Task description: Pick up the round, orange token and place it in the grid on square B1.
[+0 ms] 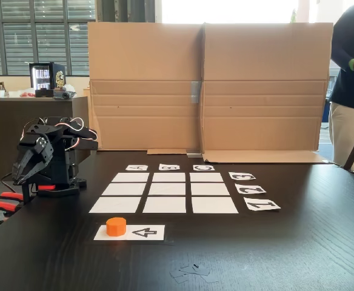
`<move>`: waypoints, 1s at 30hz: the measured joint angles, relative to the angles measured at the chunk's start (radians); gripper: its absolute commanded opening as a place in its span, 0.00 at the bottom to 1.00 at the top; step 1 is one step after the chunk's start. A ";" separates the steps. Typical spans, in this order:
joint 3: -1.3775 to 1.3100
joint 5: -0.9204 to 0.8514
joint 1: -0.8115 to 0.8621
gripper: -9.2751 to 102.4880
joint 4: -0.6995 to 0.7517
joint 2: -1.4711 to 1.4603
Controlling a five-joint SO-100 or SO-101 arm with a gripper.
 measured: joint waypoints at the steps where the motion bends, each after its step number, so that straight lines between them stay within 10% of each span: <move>1: 0.000 0.000 0.002 0.08 0.000 0.000; 30: -0.017 0.000 -0.006 0.08 -0.049 -0.120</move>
